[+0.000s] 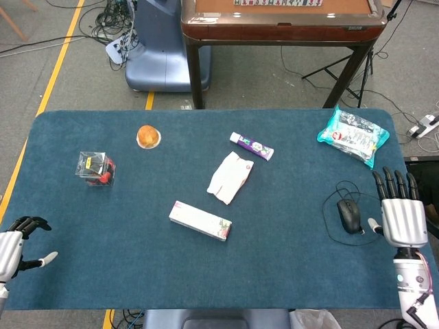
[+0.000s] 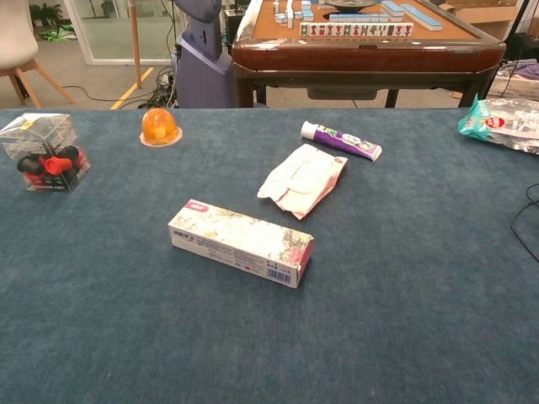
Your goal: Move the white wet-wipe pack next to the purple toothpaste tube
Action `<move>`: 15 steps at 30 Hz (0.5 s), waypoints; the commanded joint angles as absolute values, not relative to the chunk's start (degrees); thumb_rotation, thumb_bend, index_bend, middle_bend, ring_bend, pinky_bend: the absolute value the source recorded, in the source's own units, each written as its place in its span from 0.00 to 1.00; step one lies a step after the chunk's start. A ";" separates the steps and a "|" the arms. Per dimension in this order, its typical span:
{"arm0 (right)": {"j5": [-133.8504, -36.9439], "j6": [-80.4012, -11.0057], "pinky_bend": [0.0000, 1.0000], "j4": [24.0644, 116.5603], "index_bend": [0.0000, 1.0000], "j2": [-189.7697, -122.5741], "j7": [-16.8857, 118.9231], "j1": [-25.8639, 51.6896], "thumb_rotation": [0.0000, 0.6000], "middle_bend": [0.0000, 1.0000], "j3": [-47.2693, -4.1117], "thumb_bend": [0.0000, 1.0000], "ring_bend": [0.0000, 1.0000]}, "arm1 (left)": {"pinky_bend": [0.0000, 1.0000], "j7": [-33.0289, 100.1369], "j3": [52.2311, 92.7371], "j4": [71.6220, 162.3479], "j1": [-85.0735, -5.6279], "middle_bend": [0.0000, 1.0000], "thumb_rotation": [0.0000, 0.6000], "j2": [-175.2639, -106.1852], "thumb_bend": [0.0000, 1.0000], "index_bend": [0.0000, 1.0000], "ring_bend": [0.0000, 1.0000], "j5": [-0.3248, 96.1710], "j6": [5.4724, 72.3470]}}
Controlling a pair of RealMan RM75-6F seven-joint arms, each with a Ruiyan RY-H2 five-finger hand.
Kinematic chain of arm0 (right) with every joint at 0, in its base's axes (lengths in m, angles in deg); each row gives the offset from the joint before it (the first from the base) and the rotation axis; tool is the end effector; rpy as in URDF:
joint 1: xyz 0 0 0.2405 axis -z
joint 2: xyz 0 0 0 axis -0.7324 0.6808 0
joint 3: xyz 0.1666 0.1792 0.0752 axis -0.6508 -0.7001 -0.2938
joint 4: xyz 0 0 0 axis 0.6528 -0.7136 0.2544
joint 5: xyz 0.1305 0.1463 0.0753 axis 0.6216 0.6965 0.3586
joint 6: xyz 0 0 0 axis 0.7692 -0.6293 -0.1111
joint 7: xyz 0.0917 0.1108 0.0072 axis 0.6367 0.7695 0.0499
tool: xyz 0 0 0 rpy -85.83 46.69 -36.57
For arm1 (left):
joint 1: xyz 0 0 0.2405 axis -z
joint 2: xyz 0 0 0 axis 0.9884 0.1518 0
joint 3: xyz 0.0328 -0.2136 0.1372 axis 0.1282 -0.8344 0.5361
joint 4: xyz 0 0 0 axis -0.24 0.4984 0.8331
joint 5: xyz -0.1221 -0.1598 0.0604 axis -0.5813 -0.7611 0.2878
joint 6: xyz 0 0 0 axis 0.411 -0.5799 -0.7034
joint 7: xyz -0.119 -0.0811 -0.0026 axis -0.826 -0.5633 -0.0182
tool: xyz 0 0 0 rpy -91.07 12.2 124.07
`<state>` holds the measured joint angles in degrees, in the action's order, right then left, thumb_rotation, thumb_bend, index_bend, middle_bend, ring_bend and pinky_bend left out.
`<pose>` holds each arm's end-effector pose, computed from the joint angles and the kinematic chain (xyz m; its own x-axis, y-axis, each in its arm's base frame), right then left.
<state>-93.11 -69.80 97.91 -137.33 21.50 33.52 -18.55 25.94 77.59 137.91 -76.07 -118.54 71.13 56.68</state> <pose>-0.2812 -0.2195 0.1604 0.6467 0.0187 0.7625 -0.7585 0.1206 0.6404 -0.3164 0.1837 0.1704 0.3069 0.0439 0.9507 0.9512 0.0191 -0.3080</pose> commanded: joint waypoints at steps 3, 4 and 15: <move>-94.79 -73.31 0.00 96.17 0.09 -136.81 26.78 37.61 1.00 0.03 -17.91 0.00 0.00 | 0.45 26.01 77.33 137.42 -76.24 0.34 1.00 -119.30 0.06 0.43 0.23 71.44 57.87; -94.66 -73.70 0.00 95.23 0.10 -136.95 27.14 38.15 1.00 0.03 -18.06 0.00 0.00 | 0.45 26.16 77.29 137.17 -76.26 0.34 1.00 -119.56 0.06 0.42 0.23 71.48 58.11; -94.77 -72.15 0.00 95.26 0.12 -134.69 29.81 39.81 1.00 0.04 -19.30 0.00 0.00 | 0.46 25.85 77.34 135.67 -75.42 0.34 1.00 -121.46 0.06 0.42 0.23 73.38 58.76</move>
<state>-94.99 -72.97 95.20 -135.05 29.48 39.66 -19.27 25.30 77.26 136.17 -75.64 -121.19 73.19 58.84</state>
